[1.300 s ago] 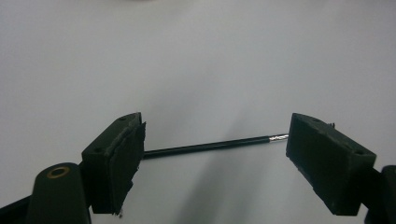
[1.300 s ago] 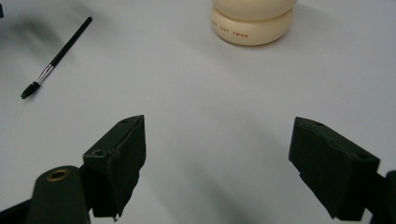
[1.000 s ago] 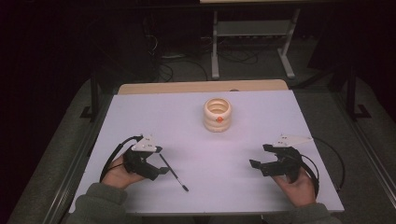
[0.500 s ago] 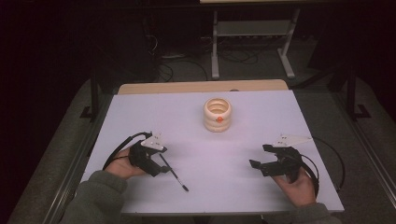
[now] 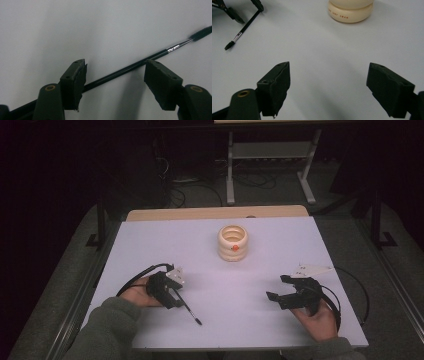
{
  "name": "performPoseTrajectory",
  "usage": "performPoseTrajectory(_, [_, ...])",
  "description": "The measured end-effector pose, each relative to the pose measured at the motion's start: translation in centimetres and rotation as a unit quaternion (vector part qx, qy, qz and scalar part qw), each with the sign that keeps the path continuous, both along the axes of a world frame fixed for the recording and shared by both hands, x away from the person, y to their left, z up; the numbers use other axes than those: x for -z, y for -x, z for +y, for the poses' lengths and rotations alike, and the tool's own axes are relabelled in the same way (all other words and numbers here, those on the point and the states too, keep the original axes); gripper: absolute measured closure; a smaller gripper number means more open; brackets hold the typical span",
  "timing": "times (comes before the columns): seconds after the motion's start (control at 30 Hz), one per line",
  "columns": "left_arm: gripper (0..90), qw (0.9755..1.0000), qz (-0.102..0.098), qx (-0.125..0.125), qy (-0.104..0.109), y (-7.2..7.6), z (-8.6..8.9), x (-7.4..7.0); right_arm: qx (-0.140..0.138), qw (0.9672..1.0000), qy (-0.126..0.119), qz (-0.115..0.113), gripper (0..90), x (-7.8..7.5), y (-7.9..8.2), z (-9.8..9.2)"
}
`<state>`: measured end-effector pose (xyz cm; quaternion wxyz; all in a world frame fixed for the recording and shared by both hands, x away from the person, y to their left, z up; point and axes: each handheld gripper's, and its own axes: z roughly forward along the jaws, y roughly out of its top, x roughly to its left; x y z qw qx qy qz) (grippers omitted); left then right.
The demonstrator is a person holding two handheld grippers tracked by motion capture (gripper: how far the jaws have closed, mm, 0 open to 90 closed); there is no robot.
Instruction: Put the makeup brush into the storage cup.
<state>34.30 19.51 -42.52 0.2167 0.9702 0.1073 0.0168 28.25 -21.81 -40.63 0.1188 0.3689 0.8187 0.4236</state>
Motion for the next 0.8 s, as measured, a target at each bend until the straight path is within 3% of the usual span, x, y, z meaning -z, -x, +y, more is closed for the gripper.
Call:
performPoseTrajectory(0.2, [40.5, 0.9997, -0.001, 0.016, -0.018, -0.1, -0.5, -0.2, -0.003, 1.0000, 0.005, 0.000, 18.5, 0.1, -0.1, 0.1])
performPoseTrajectory(0.37, [52.4, 0.9986, 0.005, 0.036, -0.039, 0.0, -1.2, -0.6, -0.006, 1.0000, 0.007, -0.003, 18.5, 0.1, -0.1, 0.2])
performPoseTrajectory(0.43, [63.5, 0.9983, 0.005, 0.043, -0.038, 0.0, -1.3, -0.7, -0.004, 1.0000, 0.006, -0.001, 18.5, 0.1, -0.1, 0.2])
performPoseTrajectory(0.63, [75.3, 0.9980, 0.014, 0.046, -0.042, 0.1, -1.5, -0.8, -0.007, 1.0000, 0.007, -0.002, 18.5, 0.1, -0.1, 0.2])
performPoseTrajectory(0.8, [77.5, 0.9968, 0.014, 0.051, -0.061, 0.3, -2.0, -0.9, -0.007, 1.0000, 0.007, -0.001, 18.5, 0.1, -0.1, 0.3])
